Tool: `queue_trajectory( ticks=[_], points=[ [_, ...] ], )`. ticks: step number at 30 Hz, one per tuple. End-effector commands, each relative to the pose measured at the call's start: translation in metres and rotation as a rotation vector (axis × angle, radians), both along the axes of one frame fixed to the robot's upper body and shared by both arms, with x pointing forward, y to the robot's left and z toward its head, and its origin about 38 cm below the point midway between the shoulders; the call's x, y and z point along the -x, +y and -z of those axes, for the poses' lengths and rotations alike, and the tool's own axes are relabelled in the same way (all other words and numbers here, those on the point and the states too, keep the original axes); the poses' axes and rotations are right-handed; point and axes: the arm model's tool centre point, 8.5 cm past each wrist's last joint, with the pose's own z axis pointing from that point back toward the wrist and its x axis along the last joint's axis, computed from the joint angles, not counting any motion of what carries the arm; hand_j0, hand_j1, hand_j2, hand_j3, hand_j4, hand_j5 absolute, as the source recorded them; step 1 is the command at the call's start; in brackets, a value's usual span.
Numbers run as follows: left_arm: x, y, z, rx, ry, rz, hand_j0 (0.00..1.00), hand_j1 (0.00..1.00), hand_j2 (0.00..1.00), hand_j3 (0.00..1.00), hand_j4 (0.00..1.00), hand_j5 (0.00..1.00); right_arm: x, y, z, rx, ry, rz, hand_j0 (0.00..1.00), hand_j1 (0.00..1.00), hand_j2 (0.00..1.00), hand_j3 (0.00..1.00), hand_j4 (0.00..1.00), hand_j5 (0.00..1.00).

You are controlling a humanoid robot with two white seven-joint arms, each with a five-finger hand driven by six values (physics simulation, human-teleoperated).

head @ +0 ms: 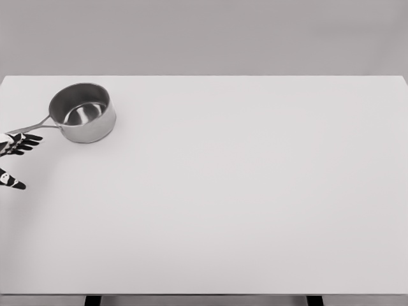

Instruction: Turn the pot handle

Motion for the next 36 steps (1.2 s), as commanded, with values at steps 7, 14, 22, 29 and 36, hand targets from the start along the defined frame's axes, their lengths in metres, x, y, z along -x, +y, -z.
queue_trajectory(
  ticks=[7,14,22,29,36],
  points=[
    [-0.007,0.006,-0.005,-0.067,-0.022,-0.005,1.00,1.00,1.00,1.00,1.00,1.00,0.000,0.000,0.000,0.000,0.000,0.000,1.00,1.00,1.00,1.00,1.00,1.00],
    [-0.020,0.006,-0.002,-0.108,-0.043,-0.017,1.00,1.00,1.00,1.00,1.00,1.00,0.000,0.000,0.000,0.000,0.000,0.000,1.00,1.00,1.00,1.00,1.00,1.00],
    [-0.037,0.007,0.002,-0.151,-0.066,-0.038,1.00,1.00,1.00,1.00,1.00,1.00,0.000,0.000,0.000,0.000,0.000,0.000,1.00,1.00,1.00,1.00,1.00,1.00],
    [-0.051,0.004,0.008,-0.176,-0.075,-0.056,1.00,1.00,1.00,1.00,1.00,1.00,0.000,0.000,0.000,0.000,0.000,0.000,1.00,1.00,1.00,1.00,1.00,1.00],
    [-0.060,0.005,0.006,-0.192,-0.088,-0.071,1.00,1.00,1.00,1.00,1.00,1.00,0.000,0.000,0.000,0.000,0.000,0.000,1.00,1.00,1.00,1.00,1.00,1.00]
  ],
)
